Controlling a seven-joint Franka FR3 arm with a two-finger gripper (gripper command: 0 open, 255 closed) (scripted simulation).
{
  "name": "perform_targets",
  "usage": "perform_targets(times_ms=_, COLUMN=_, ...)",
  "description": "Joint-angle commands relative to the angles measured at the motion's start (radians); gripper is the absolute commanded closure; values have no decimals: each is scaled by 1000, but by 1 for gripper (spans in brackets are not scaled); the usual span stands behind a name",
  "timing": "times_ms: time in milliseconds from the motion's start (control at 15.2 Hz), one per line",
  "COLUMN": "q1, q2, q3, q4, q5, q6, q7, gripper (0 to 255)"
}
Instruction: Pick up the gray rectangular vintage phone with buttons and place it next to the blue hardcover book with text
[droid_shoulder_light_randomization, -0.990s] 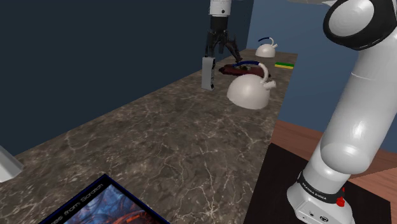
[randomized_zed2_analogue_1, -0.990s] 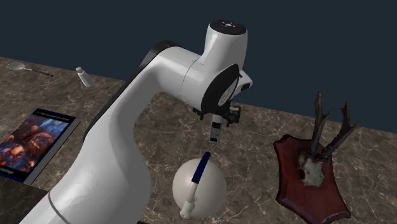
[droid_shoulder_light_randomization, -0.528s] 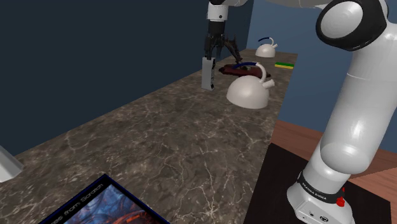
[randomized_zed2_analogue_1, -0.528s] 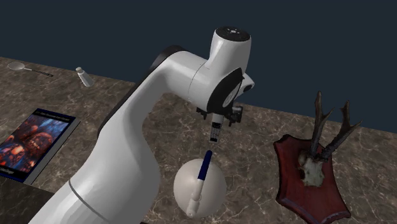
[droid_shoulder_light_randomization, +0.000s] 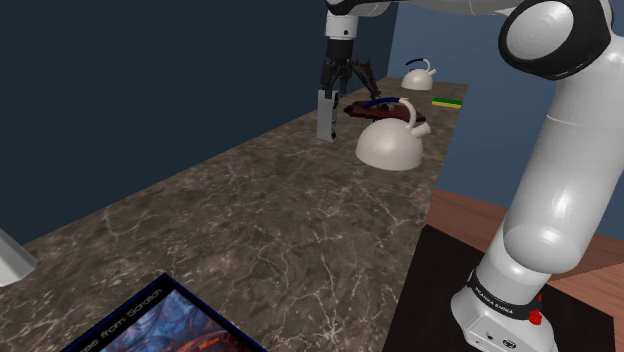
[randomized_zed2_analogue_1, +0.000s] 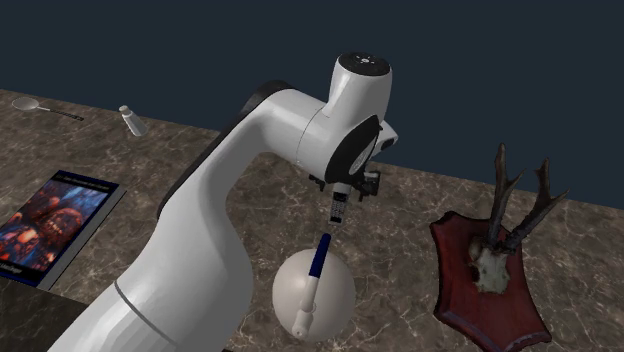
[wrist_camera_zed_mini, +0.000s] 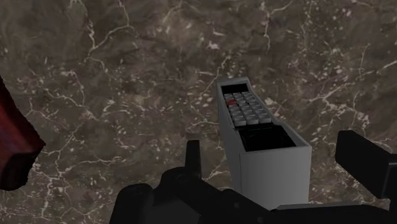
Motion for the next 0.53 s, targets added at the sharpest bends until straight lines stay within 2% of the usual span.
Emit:
perform_targets(times_ms=0, q1=0, q2=0, q3=0, q4=0, q5=0, q6=0, q7=0, gripper=0)
perform_targets(times_ms=66, q1=0, q2=0, q3=0, q4=0, q5=0, q6=0, q7=0, gripper=255)
perform_targets(times_ms=462, q1=0, q2=0, q3=0, q4=0, q5=0, q6=0, q7=0, gripper=255)
